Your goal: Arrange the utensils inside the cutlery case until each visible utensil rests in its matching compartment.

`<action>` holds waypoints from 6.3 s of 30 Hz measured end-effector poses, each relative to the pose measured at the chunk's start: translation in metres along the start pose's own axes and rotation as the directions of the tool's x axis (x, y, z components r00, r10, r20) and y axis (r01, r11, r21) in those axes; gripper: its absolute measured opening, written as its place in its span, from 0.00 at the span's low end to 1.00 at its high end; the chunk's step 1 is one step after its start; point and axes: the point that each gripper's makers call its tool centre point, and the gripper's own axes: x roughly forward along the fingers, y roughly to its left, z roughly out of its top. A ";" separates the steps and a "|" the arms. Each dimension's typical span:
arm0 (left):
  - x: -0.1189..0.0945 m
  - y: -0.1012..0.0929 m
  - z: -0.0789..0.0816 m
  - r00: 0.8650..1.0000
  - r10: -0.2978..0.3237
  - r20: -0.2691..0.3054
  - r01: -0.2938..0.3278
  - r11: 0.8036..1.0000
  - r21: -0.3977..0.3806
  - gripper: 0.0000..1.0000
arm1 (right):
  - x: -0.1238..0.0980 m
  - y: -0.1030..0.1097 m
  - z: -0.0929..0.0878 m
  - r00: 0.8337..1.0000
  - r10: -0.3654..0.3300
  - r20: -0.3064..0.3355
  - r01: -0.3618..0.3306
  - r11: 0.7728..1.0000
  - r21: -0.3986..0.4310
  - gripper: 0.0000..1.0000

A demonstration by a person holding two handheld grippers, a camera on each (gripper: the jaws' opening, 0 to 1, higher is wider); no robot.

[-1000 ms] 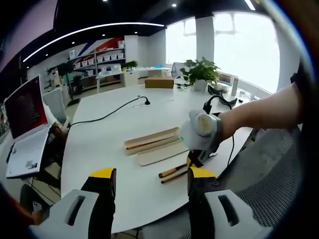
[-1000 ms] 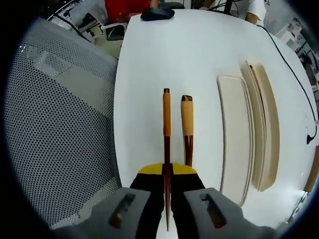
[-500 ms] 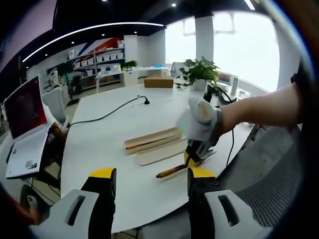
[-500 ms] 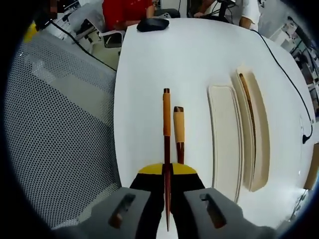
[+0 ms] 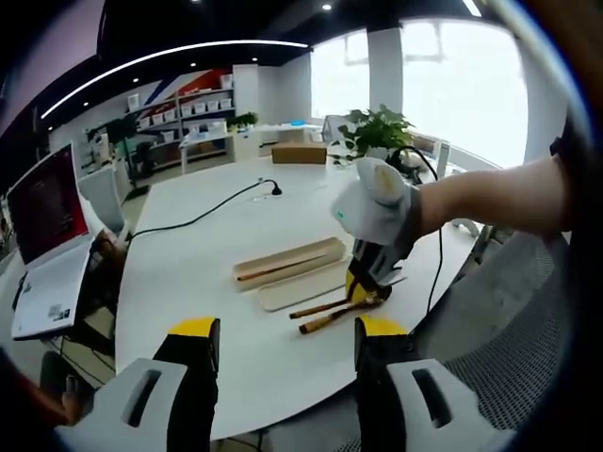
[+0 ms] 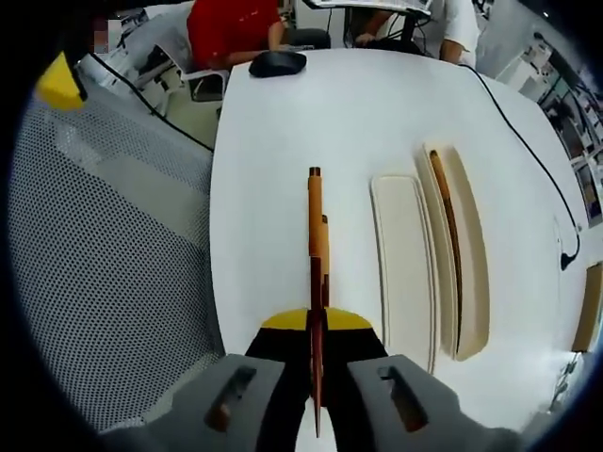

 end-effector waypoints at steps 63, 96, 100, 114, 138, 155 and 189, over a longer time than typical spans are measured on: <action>0.002 -0.010 -0.004 0.998 -0.064 -0.008 0.063 0.996 -0.060 0.57 | -0.016 -0.126 0.026 0.987 -0.163 -0.012 0.161 0.983 -0.091 0.00; 0.005 -0.006 -0.004 0.999 -0.055 -0.001 0.054 0.994 -0.098 0.59 | 0.038 -0.148 0.048 0.991 -0.127 0.049 0.128 0.992 -0.016 0.00; 0.004 -0.005 -0.004 0.999 -0.048 0.003 0.048 0.993 -0.106 0.58 | 0.041 -0.149 0.049 0.991 -0.122 0.049 0.124 0.992 -0.028 0.00; 0.004 -0.008 -0.005 0.998 -0.064 -0.006 0.063 0.993 -0.099 0.57 | 0.044 -0.141 0.050 0.995 -0.078 0.058 0.081 0.995 -0.054 0.00; 0.005 -0.011 -0.002 0.997 -0.081 0.005 0.082 0.994 -0.077 0.57 | -0.003 -0.100 0.024 0.986 -0.090 0.139 0.094 0.995 -0.023 0.10; 0.004 -0.012 0.001 0.996 -0.082 0.017 0.083 0.995 -0.063 0.58 | 0.004 -0.039 -0.012 0.994 -0.015 0.109 0.019 0.999 -0.033 0.12; 0.003 -0.011 0.001 0.997 -0.073 0.016 0.074 0.995 -0.070 0.57 | 0.043 0.005 -0.016 0.994 0.078 0.075 -0.074 0.996 -0.057 0.13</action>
